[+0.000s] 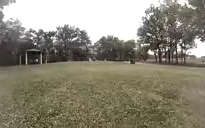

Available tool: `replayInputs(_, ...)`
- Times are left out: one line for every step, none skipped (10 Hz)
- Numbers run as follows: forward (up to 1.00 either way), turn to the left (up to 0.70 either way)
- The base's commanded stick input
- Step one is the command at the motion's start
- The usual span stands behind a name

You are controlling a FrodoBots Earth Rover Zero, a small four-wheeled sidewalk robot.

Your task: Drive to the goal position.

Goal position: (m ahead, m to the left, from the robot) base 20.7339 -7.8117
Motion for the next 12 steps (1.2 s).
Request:
replayInputs(0.70,0.00)
replayInputs(0.70,0.00)
replayInputs(0.70,0.00)
replayInputs(0.70,0.00)
replayInputs(0.70,0.00)
replayInputs(0.70,0.00)
replayInputs(0.70,0.00)
replayInputs(0.70,0.00)
replayInputs(0.70,0.00)
replayInputs(0.70,0.00)
replayInputs(0.70,0.00)
replayInputs(0.70,0.00)
